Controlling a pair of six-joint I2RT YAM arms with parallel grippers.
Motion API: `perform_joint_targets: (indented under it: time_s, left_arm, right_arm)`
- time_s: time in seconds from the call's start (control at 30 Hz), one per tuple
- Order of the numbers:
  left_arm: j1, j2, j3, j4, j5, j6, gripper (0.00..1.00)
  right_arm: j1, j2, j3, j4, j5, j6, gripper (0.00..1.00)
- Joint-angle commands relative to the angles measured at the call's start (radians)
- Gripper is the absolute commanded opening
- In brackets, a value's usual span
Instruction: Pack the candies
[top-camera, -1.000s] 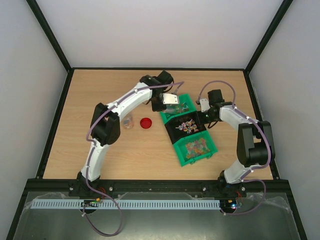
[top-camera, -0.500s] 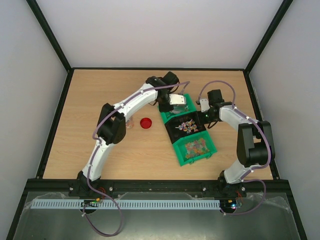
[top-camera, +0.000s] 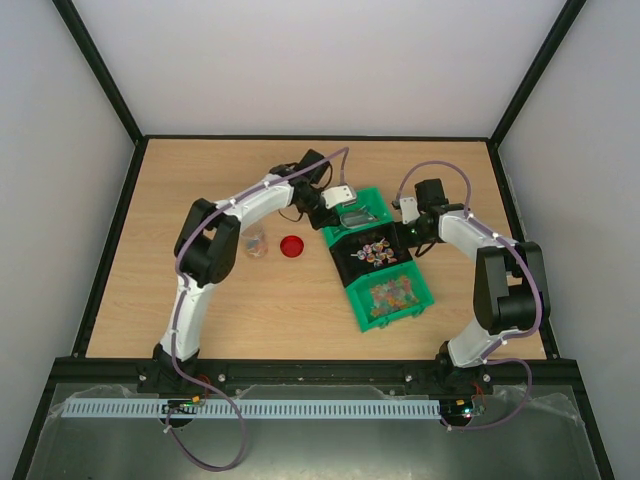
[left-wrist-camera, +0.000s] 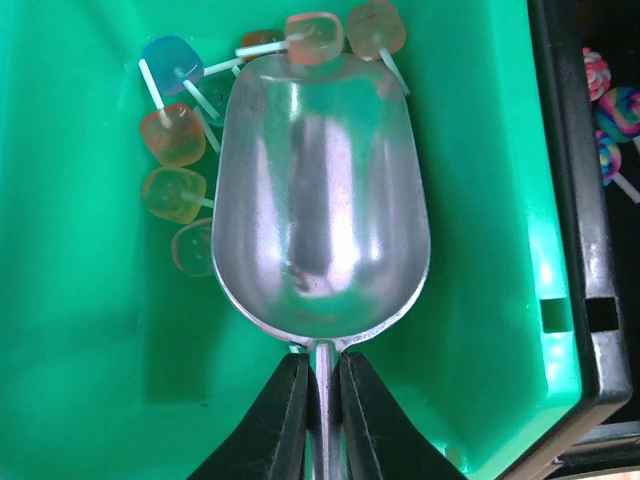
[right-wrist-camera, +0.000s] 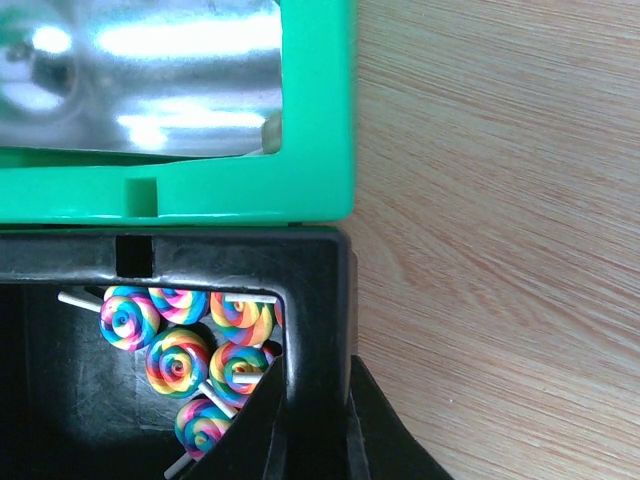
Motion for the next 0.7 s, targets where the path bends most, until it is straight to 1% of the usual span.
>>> perform_joint_targets:
  time_s: [0.0,0.2,0.4,0.67]
  left_arm:
    - [0.024,-0.089,-0.074,0.121,0.13,-0.06,0.02]
    - [0.056,-0.15,-0.172,0.185,0.151,-0.055,0.02]
    - [0.081,-0.207,-0.292,0.295,0.196,-0.082,0.02]
    - [0.115,-0.25,-0.358,0.386,0.222,-0.113,0.02]
  right_arm:
    - [-0.001,-0.017,0.028,0.03,-0.06,0.025,0.01]
    - [-0.022,-0.02,0.028,0.034,-0.053,0.031,0.01]
    - [-0.029,-0.016,0.03,0.03,-0.063,0.03,0.01]
    - [-0.031,-0.016,0.029,0.028,-0.061,0.03,0.01]
